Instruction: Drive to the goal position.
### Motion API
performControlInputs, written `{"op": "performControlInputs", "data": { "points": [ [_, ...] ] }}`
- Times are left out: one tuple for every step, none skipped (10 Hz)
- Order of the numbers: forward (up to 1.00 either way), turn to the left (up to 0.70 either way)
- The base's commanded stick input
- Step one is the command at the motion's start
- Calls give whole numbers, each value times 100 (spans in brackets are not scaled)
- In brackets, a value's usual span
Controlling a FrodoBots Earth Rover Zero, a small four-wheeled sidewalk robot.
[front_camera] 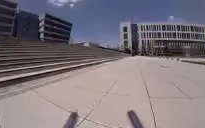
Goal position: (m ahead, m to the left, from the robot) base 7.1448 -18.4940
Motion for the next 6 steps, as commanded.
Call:
{"op": "performControlInputs", "data": {
  "points": [
    [70, 0],
    [70, 0],
    [70, 0],
    [70, 0],
    [70, 0],
    [70, 0]
  ]
}}
